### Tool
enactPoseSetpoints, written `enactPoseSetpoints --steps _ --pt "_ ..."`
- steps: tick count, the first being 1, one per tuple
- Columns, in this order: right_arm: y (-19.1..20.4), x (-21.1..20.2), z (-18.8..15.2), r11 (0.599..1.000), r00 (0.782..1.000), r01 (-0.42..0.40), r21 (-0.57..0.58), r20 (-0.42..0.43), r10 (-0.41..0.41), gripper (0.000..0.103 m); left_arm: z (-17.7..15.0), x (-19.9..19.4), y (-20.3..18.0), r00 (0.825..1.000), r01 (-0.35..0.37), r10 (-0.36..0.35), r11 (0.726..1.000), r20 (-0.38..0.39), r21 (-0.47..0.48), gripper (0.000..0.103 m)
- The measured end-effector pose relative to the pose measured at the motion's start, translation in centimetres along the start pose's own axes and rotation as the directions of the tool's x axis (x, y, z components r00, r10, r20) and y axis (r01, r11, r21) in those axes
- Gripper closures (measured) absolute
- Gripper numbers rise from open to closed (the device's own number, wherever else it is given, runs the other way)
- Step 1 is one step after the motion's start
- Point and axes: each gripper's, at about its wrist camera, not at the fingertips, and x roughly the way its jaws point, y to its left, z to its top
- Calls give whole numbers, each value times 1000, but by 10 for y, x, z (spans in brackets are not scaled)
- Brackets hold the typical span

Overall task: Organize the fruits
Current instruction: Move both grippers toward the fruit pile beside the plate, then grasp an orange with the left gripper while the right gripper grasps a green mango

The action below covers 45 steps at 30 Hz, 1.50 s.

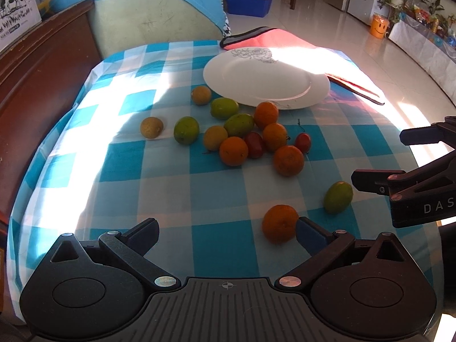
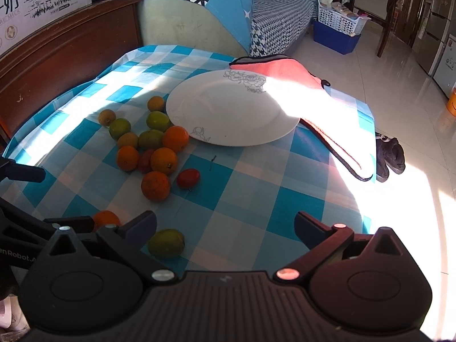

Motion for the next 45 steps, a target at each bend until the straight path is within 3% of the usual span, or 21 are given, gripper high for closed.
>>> enactPoseSetpoints --steps 4,10,17,28,35,40,45 --pt "-3 5 -11 999 998 -39 3 -53 39 16 -7 0 -10 1000 24 -24 998 8 56 2" --pt "2 6 -13 995 993 -101 5 -61 101 17 -9 1 -12 998 46 -49 996 31 80 3" --pt "11 11 -14 990 987 -142 -16 -75 140 29 -13 5 -15 998 51 -56 992 43 114 10" --pt "18 17 -12 988 986 -154 -27 -68 152 38 -13 10 -17 997 50 -58 991 56 127 21" --pt "21 20 -11 985 983 -169 -25 -70 167 54 -14 16 -16 995 73 -80 990 54 119 42" --pt "23 24 -12 984 980 -179 -14 -89 177 60 -15 21 -17 996 75 -81 990 46 119 46" --pt "23 25 -12 983 979 -185 -4 -90 184 69 -14 20 -17 994 89 -97 989 60 117 60"
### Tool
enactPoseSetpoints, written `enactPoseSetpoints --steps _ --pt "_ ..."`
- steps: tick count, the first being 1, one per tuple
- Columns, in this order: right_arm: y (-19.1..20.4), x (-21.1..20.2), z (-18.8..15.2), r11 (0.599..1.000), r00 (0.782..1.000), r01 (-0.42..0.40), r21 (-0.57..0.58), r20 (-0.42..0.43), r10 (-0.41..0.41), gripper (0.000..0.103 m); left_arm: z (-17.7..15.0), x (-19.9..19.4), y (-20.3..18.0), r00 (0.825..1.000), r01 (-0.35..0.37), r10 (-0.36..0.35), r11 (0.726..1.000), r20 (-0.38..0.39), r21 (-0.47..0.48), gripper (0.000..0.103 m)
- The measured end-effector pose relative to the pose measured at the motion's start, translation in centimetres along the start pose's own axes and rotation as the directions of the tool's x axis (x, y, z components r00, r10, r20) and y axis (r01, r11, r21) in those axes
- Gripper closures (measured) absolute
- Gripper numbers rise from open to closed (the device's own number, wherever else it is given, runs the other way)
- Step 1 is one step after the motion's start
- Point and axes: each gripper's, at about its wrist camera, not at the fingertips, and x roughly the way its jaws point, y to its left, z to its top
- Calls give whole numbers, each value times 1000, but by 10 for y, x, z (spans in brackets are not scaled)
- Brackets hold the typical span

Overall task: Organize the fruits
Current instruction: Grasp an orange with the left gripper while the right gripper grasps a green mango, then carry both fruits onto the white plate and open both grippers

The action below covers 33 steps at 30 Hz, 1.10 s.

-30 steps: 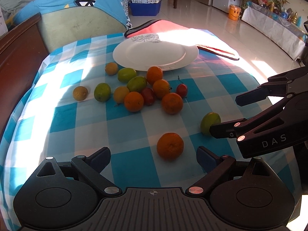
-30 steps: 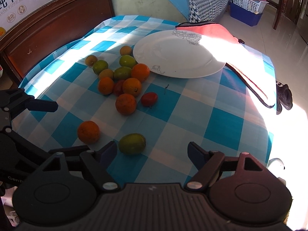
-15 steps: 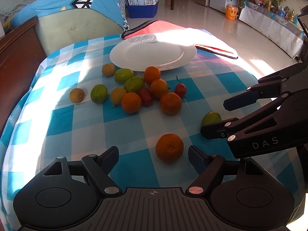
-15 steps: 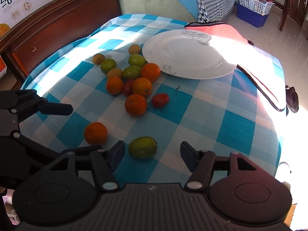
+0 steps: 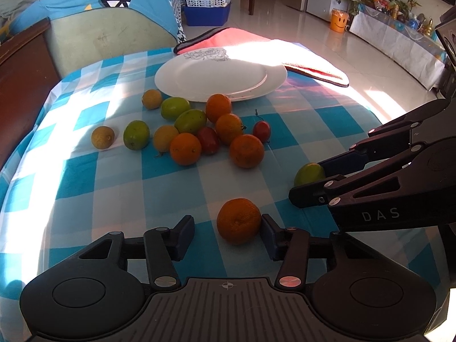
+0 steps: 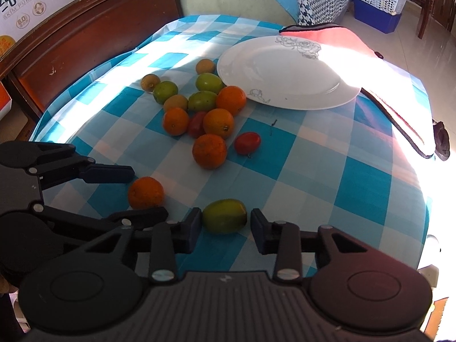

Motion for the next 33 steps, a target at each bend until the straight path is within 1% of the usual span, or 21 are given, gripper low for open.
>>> enactPoseSetpoints --steps 1,3,6,13,16,21,25,28,29,33 --pt "0 0 0 1000 1000 -2 3 1 2 69 0 0 0 1000 1 -1 1000 5 0 63" --pt "0 0 0 1000 1000 1 2 1 -1 69 1 0 3 1000 14 -14 1000 11 -18 74" --pt "3 0 0 1000 1000 8 -9 5 -8 69 2 -1 8 999 30 -30 998 14 -60 74" --pt "1 -1 2 1000 1000 15 16 20 -15 69 7 -4 18 1000 6 -3 992 29 -124 74" --pt "1 -2 4 1000 999 20 22 32 -20 69 12 -7 20 999 -1 7 991 43 -133 74" --pt "1 -7 13 999 997 28 30 68 -30 69 26 -10 26 997 -17 29 987 75 -162 74" --pt "-5 -9 25 997 994 42 64 95 -48 69 40 -7 32 994 -44 61 983 88 -180 74" --pt "-11 -11 35 994 991 59 89 116 -69 69 55 -5 36 991 -70 89 982 105 -174 74" --pt "-13 -12 39 993 990 64 100 122 -76 69 60 -4 39 989 -72 94 980 111 -188 74" --pt "-22 -12 50 988 986 75 138 135 -94 69 75 3 51 992 -27 58 965 112 -260 74"
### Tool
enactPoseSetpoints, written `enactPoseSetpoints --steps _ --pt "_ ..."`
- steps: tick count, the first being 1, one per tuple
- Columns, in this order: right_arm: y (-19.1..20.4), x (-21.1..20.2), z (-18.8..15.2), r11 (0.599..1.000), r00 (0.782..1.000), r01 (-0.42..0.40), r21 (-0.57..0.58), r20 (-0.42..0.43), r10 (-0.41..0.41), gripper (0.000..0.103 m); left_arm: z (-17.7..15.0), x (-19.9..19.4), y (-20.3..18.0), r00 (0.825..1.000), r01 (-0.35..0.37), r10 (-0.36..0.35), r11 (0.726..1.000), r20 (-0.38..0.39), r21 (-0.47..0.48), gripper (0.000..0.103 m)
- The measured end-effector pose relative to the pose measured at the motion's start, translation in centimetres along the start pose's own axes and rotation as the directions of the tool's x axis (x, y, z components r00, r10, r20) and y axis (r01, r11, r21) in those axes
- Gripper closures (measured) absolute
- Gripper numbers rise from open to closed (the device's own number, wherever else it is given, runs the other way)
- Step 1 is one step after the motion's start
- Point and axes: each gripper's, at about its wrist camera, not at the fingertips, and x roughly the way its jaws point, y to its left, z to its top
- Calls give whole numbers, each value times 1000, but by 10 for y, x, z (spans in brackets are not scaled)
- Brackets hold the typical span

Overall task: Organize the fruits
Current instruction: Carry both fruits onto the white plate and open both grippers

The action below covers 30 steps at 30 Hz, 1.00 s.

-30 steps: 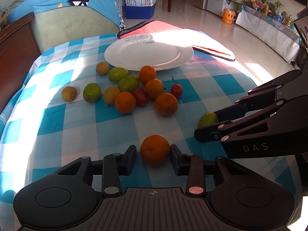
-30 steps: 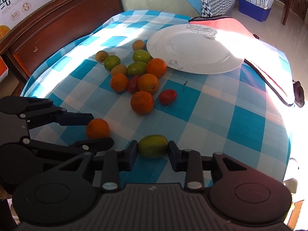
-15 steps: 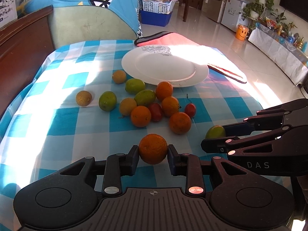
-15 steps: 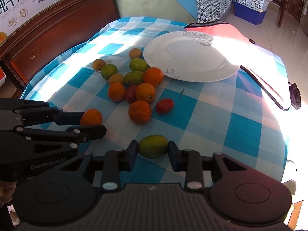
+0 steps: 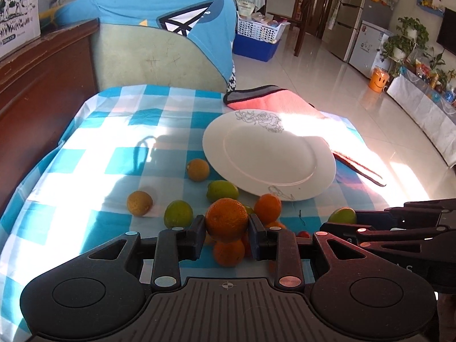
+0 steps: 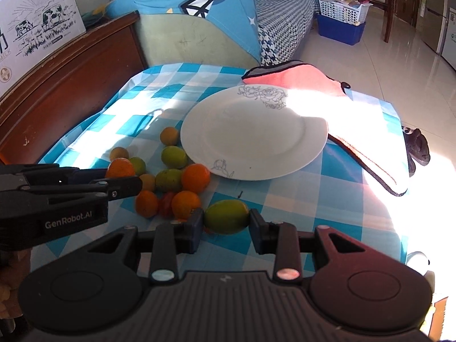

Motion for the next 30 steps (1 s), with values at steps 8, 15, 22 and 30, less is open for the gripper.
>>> enactPoseSetpoints --steps 8,15,22,30 --pt "-18 14 20 997 1000 10 78 2 -11 69 24 24 -7 1000 -3 3 1000 22 27 74" --pt "-33 34 41 994 1000 28 107 9 -29 69 38 48 -12 1000 11 -12 999 22 46 74" --pt "-43 52 52 991 999 46 127 1 -47 69 49 71 -14 999 33 -34 999 10 37 74" --pt "-50 66 56 990 999 48 136 -8 -47 69 54 93 -16 998 54 -54 999 -16 6 74"
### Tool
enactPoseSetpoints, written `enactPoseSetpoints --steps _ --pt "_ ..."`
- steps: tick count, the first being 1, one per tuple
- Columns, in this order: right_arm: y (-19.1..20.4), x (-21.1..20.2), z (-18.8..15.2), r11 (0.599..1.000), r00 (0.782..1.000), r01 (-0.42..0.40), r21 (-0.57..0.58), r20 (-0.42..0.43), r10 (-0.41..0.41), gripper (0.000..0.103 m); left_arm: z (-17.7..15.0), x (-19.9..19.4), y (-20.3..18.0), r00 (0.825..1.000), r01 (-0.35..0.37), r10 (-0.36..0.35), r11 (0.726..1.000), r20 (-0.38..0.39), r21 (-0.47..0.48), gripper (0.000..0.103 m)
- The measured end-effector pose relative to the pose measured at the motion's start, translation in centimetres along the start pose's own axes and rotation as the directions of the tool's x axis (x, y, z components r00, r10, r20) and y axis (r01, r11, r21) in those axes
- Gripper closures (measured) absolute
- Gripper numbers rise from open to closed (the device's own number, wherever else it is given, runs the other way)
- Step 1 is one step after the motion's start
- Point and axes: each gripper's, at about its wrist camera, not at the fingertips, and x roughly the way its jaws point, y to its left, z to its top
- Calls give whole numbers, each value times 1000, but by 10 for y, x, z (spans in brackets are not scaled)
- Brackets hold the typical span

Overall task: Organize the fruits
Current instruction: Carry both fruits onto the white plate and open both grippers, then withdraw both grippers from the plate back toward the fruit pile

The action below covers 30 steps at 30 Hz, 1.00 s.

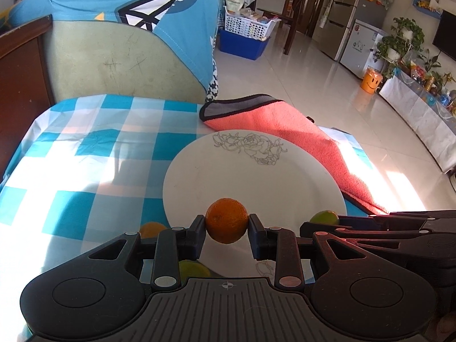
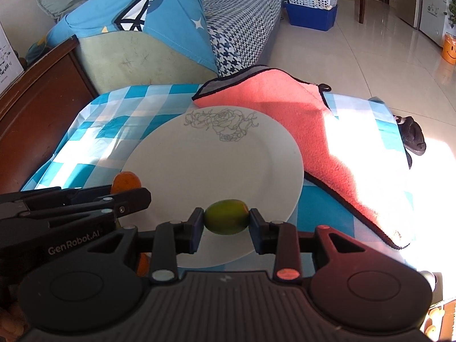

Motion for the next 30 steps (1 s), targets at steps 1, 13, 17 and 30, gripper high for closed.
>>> enactPoseSetpoints --steps 1,13,17,30 --pt "-1 1 0 1000 1000 3 3 1 -3 69 0 2 -1 1000 2 -2 1000 -5 0 74" --pt "-3 0 3 1000 1000 -14 16 14 14 63 2 -8 -1 999 -20 20 1000 35 -5 59" --pt "-5 -2 3 999 1000 -23 39 14 23 59 2 -18 0 999 -8 8 1000 49 -3 51" --pt "-3 -20 5 998 998 -60 24 18 60 50 14 -62 45 989 -80 87 995 122 -64 40"
